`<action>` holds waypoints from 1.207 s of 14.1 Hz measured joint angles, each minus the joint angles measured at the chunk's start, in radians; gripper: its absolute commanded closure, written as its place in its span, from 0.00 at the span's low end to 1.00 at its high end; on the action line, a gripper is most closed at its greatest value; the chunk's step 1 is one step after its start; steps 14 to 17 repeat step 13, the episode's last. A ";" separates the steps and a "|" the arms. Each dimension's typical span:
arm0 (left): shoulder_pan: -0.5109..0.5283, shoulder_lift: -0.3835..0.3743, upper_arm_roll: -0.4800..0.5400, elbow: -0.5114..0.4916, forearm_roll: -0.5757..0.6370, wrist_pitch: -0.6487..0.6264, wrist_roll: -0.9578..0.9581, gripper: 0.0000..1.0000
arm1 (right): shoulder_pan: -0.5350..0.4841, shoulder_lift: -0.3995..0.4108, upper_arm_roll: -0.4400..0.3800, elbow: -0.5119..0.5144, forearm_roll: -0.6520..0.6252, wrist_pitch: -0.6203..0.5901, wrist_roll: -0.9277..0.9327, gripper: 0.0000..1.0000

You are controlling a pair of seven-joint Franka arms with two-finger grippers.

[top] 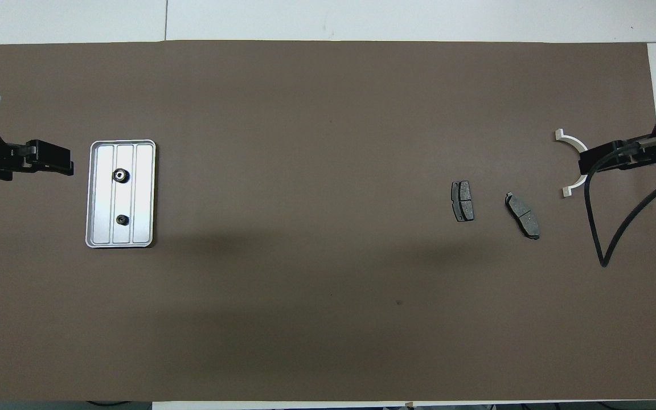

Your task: Pick bearing gear from pile to tray

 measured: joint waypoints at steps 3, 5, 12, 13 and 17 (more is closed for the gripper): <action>-0.010 0.000 0.017 0.002 0.000 -0.016 0.000 0.00 | 0.000 0.000 0.000 0.000 0.036 0.000 0.000 0.00; -0.011 0.001 0.018 0.024 0.000 -0.031 0.000 0.00 | 0.000 0.000 0.000 0.000 0.041 0.000 0.000 0.00; -0.013 0.001 0.017 0.045 0.000 -0.043 0.000 0.00 | 0.000 0.000 -0.001 0.000 0.041 0.000 0.001 0.00; -0.013 0.001 0.017 0.046 0.000 -0.048 0.000 0.00 | 0.000 0.000 -0.001 0.000 0.041 0.000 0.001 0.00; -0.013 0.001 0.017 0.046 0.000 -0.048 0.000 0.00 | 0.000 0.000 -0.001 0.000 0.041 0.000 0.001 0.00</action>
